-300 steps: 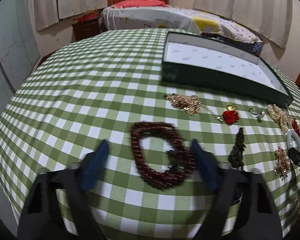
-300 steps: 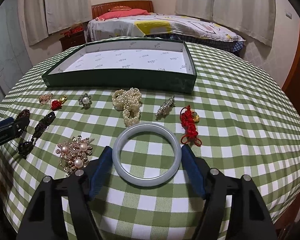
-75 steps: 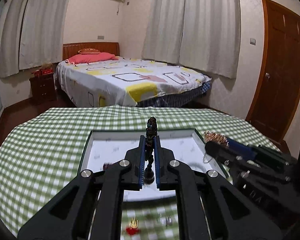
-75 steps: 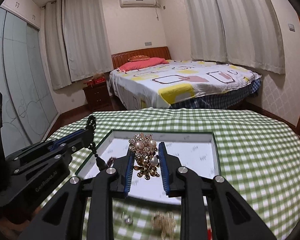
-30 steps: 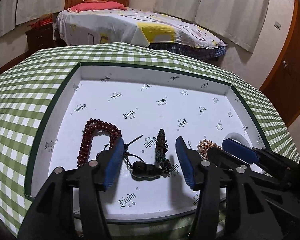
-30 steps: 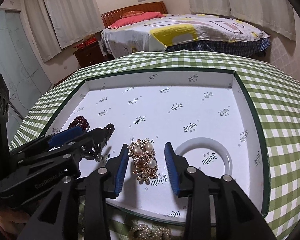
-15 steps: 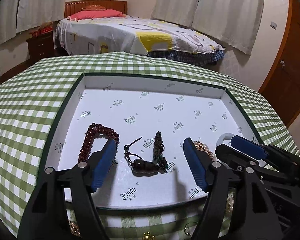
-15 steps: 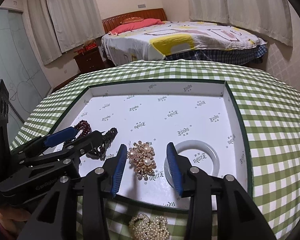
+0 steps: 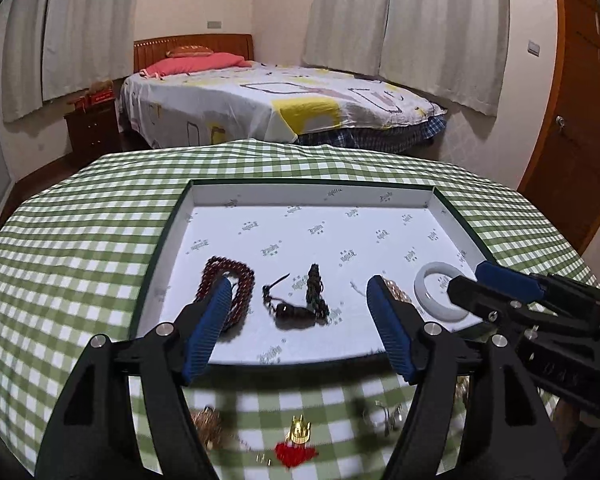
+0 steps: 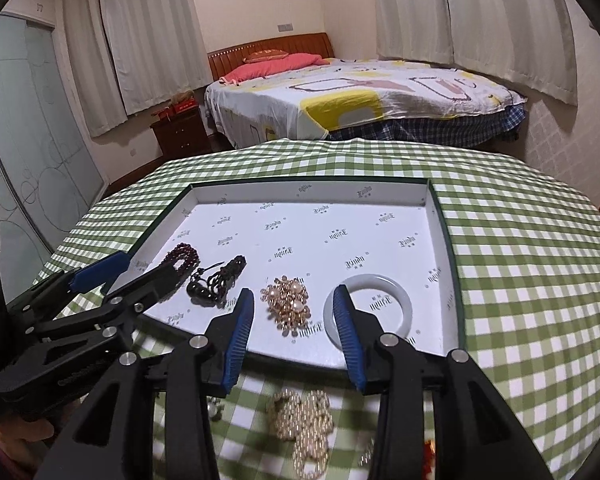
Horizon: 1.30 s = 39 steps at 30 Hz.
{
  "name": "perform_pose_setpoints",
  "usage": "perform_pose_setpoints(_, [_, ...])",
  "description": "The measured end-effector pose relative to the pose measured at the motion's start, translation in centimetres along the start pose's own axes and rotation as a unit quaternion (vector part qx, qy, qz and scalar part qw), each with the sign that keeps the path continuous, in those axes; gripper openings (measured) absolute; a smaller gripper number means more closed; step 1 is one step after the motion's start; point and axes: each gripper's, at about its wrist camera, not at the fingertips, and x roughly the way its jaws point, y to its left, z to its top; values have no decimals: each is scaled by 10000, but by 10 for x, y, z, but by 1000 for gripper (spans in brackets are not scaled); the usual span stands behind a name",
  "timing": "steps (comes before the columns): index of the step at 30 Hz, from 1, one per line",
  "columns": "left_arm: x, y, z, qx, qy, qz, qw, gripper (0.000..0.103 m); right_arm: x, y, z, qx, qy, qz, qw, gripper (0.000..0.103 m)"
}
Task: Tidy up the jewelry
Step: 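Withdraw both grippers from the box back over the table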
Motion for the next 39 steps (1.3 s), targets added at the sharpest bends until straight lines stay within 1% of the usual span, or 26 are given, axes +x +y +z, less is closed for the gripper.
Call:
perform_pose_setpoints(6, [-26,1,-12,24,-93,77,9999,68,-17,-1,-11,-23,-60,-69,10000,42])
perform_pose_setpoints(12, [-49,4,-32,-24,-44,158,9999,68,-32,-2,-24,-42,-59,-124,9999,42])
perform_pose_setpoints(18, [-61,14,-47,-152,43,263,9995,68,-43,-4,-39,-23,-8,-143,9999,42])
perform_pose_setpoints(27, [-71,23,-62,-306,152,378,9987,68,-49,-9,-57,16,79,-169,9998,42])
perform_pose_setpoints(39, [-70,27,-65,-348,200,416,9983,68,-48,-26,-65,182,121,-337,9992,42])
